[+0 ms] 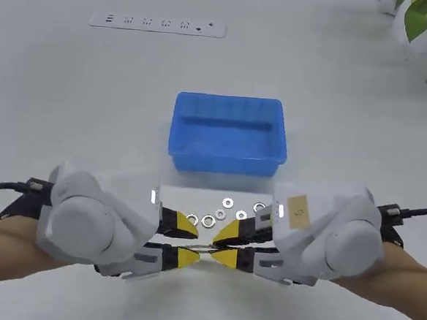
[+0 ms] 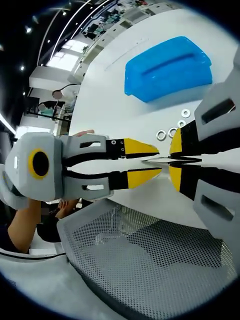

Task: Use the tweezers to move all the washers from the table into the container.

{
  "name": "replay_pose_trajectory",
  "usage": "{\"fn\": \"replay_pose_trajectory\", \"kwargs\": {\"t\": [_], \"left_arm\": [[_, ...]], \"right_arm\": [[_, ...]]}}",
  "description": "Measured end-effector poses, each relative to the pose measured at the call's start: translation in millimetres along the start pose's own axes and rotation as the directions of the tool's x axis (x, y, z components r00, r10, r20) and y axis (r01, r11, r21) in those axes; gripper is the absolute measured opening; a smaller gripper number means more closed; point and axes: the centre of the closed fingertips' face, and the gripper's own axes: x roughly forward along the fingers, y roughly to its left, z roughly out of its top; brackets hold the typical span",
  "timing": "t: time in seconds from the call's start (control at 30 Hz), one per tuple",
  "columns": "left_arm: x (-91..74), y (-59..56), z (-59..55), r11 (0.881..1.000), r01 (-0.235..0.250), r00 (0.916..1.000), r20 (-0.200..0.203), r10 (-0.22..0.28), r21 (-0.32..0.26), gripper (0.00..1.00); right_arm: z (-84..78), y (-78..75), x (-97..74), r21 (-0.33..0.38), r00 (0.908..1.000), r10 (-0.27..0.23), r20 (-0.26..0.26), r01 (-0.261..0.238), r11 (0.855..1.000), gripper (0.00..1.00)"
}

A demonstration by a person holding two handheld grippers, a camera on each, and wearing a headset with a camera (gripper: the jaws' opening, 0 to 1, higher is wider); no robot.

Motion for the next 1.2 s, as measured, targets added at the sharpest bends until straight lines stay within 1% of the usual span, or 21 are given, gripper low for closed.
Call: {"fn": "replay_pose_trajectory", "kwargs": {"t": [0.13, 0.23, 0.27, 0.3, 0.33, 0.37, 0.4, 0.47, 0.53, 0.67, 0.7, 0.77, 0.83, 0.87, 0.97, 1.03, 1.2], "left_arm": [[11.0, -0.9, -10.3, 1.0, 0.009, 0.9995, -0.03, -0.009, 0.008, 0.16], [15.4, -1.6, -18.5, 0.999, 0.013, 0.9981, -0.06, -0.011, 0.036, 0.15], [15.1, 1.1, -15.4, 1.0, -0.006, 0.9996, -0.029, 0.007, 0.03, 0.14], [13.7, -1.6, -18.7, 1.0, 0.008, 0.9991, -0.042, -0.007, 0.03, 0.12], [13.2, -2.3, -19.7, 1.0, 0.007, 0.9991, -0.042, -0.006, 0.031, 0.1], [12.4, -2.0, -19.5, 0.999, 0.007, 0.9989, -0.047, -0.005, 0.034, 0.08], [11.5, -4.2, -19.1, 0.999, 0.019, 0.9982, -0.059, -0.016, 0.038, 0.08], [8.9, -3.5, -18.9, 0.996, 0.013, 0.9972, -0.075, -0.006, 0.093, 0.08], [5.2, -6.6, -14.9, 0.995, 0.022, 0.997, -0.076, -0.015, 0.092, 0.08], [-1.8, -8.2, -6.6, 0.993, 0.034, 0.9967, -0.077, -0.026, 0.113, 0.08], [-2.8, -7.2, -3.3, 0.991, 0.028, 0.9969, -0.076, -0.019, 0.129, 0.08], [-5.3, -7.9, 3.2, 0.99, 0.031, 0.9971, -0.074, -0.021, 0.137, 0.08], [-5.5, -7.6, 5.7, 0.986, 0.03, 0.9966, -0.081, -0.017, 0.163, 0.08], [-5.2, -7.3, 6.5, 0.987, 0.033, 0.9961, -0.086, -0.02, 0.158, 0.08], [-4.0, -7.6, 4.8, 0.985, 0.037, 0.9946, -0.102, -0.019, 0.171, 0.08], [-4.3, -8.2, 6.6, 0.983, 0.038, 0.9938, -0.11, -0.019, 0.18, 0.08], [-5.0, -8.3, 17.3, 0.983, 0.041, 0.9948, -0.099, -0.023, 0.176, 0.08]], "right_arm": [[1.5, -0.4, -1.9, -0.003, 1.0, 0.002, -0.003, -0.002, 1.0, 0.07], [0.4, -0.2, -3.0, 0.0, 1.0, 0.006, -0.007, -0.006, 1.0, 0.07], [0.2, 0.5, -3.6, 0.0, 0.9999, 0.008, -0.008, -0.008, 1.0, 0.07], [-0.4, 0.8, -3.8, -0.001, 0.9999, 0.009, -0.011, -0.009, 1.0, 0.07], [-0.6, 1.4, -4.5, -0.002, 0.9999, 0.01, -0.012, -0.01, 1.0, 0.07], [-1.1, 3.2, -4.6, 0.003, 0.9998, 0.016, -0.012, -0.016, 1.0, 0.07], [-0.9, 3.3, -4.4, -0.001, 0.9998, 0.015, -0.011, -0.015, 1.0, 0.07], [-4.0, 5.5, -2.2, -0.018, 0.9993, 0.015, -0.033, -0.016, 1.0, 0.07], [-8.0, 7.1, -0.7, -0.03, 0.9982, 0.022, -0.056, -0.024, 0.999, 0.07], [-11.0, 8.2, 2.2, -0.039, 0.9974, 0.023, -0.069, -0.025, 0.999, 0.07], [-11.8, 7.7, 3.7, -0.047, 0.997, 0.018, -0.076, -0.021, 0.999, 0.07], [-12.0, 7.5, 5.1, -0.053, 0.9964, 0.019, -0.082, -0.024, 0.998, 0.08], [-9.4, 7.2, 4.5, -0.051, 0.9974, 0.02, -0.07, -0.023, 0.998, 0.08], [-9.2, 7.1, 4.7, -0.055, 0.9975, 0.021, -0.068, -0.025, 0.998, 0.08], [-8.7, 7.2, 5.7, -0.049, 0.9978, 0.026, -0.061, -0.029, 0.998, 0.08], [-8.3, 7.8, 5.8, -0.051, 0.9979, 0.028, -0.059, -0.031, 0.998, 0.09], [-9.2, 9.0, 7.8, -0.068, 0.9977, 0.027, -0.063, -0.031, 0.997, 0.09]]}}
